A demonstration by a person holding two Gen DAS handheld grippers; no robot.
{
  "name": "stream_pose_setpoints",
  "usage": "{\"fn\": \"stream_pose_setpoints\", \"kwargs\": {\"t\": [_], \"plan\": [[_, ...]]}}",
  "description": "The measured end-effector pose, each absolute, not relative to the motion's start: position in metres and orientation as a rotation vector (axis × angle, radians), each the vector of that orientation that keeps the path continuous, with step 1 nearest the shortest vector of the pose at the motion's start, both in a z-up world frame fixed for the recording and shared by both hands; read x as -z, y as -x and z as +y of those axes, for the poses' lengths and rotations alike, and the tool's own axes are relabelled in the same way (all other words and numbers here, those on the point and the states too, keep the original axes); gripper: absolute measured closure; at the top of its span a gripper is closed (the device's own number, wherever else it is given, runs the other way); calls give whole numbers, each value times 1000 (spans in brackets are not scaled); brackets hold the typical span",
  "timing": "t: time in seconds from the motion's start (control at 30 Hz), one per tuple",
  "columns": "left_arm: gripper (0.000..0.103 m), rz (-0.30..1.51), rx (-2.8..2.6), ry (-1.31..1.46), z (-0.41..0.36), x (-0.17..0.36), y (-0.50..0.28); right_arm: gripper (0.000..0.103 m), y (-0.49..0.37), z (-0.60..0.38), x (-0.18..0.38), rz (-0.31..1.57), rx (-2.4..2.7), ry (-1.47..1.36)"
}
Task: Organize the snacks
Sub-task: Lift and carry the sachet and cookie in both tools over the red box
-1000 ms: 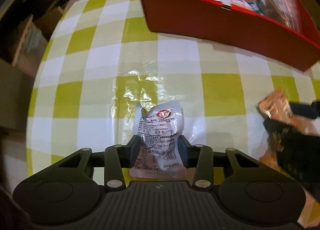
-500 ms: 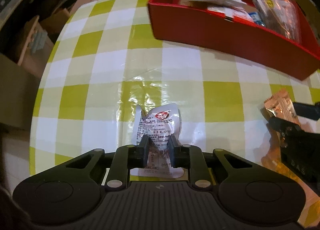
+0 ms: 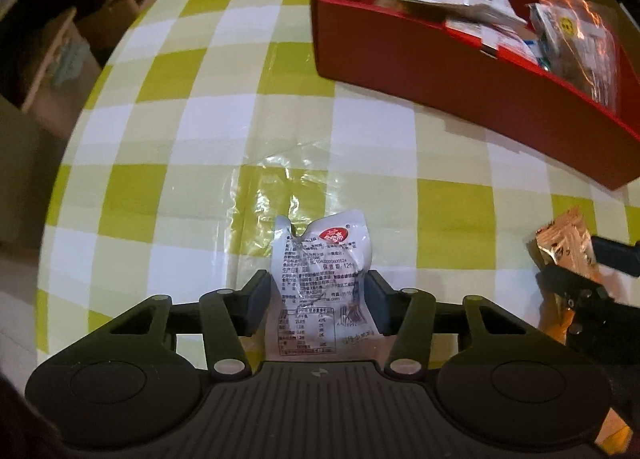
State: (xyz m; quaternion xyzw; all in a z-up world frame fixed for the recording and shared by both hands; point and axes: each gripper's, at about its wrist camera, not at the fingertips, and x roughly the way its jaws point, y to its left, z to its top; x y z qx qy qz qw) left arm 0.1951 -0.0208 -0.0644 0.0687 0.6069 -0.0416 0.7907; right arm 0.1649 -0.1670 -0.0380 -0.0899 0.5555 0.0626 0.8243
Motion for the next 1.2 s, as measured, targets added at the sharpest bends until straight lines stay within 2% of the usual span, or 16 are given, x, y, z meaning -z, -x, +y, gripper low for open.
{"fn": "stream_pose_setpoints", "kwargs": {"t": [0.1,1.2], "plan": [[49,1284,88,-173,-24,58,-191,56,-164,-166,35,1170,-135,191],[49,1104,122,-142,-42,-8,-187,56,-178,-205,-28,1006,-65,54]]}}
